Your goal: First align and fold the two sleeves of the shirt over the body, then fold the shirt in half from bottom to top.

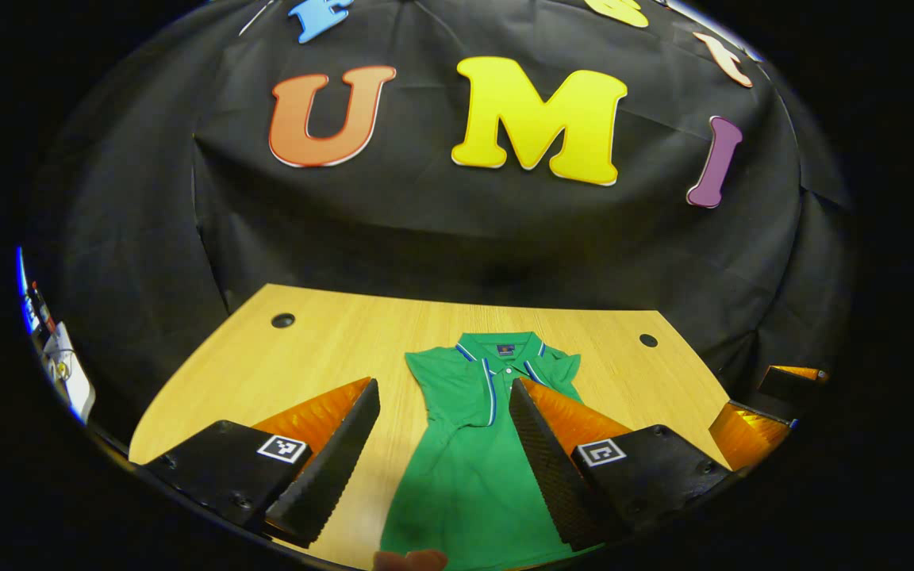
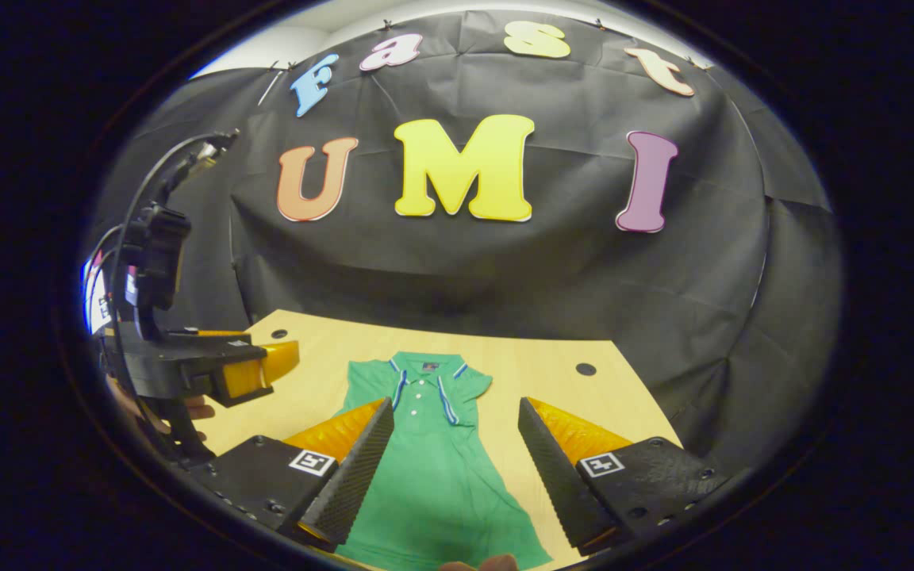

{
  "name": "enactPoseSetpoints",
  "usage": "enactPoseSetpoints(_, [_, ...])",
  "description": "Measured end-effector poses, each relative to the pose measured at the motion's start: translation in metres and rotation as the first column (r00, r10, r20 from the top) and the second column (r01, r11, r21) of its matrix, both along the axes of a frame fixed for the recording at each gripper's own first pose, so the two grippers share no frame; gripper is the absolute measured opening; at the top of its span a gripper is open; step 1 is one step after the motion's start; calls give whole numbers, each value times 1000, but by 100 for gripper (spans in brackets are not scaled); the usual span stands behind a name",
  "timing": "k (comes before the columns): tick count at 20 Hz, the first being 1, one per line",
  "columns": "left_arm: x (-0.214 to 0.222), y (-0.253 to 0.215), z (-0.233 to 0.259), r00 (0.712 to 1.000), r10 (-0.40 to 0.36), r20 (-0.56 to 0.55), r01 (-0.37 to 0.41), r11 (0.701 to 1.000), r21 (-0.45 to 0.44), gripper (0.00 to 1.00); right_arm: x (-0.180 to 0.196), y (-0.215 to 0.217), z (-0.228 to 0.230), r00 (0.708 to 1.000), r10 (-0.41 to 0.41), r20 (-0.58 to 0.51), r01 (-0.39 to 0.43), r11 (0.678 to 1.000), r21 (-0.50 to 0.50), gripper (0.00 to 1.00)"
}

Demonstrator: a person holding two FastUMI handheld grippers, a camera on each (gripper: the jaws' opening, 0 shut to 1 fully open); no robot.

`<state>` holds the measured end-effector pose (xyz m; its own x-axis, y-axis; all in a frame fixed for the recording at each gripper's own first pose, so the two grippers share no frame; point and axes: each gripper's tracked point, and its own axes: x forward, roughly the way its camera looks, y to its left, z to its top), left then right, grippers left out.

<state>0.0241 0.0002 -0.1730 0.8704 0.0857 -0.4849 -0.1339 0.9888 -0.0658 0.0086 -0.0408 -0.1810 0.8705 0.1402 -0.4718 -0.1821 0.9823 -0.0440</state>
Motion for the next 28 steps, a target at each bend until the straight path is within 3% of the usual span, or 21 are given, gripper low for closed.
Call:
enactPoseSetpoints(5, [-59, -5, -2, 999, -14, 30, 13, 999, 41, 100, -33, -15, -7, 999, 42, -8, -42, 999, 1, 96])
enactPoseSetpoints(12, [-145, -5, -60, 995, 45, -93, -39, 997, 65, 100, -70, -86, -65, 990, 94, -109, -100, 994, -44, 96])
enactPoseSetpoints(14, [-164, -17, -85, 991, 24, -134, -21, 999, 30, 100, -83, -102, -95, 980, 106, -167, -117, 992, -56, 96])
enactPoseSetpoints(17, [-196, -18, -119, 978, -6, -208, 19, 998, 60, 100, -109, -125, -135, 961, 90, -263, -111, 992, -63, 96])
enactPoseSetpoints(21, [-222, -34, -165, 956, -52, -287, 50, 999, -14, 100, -135, -148, -179, 933, 45, -357, -76, 994, -73, 96])
enactPoseSetpoints(24, [-231, -25, -191, 946, -39, -321, 38, 999, -8, 100, -143, -157, -211, 906, 6, -424, -43, 996, -78, 96])
enactPoseSetpoints(28, [-232, -19, -214, 933, -27, -358, 18, 999, -27, 100, -141, -156, -239, 886, 24, -463, -85, 990, -110, 96])
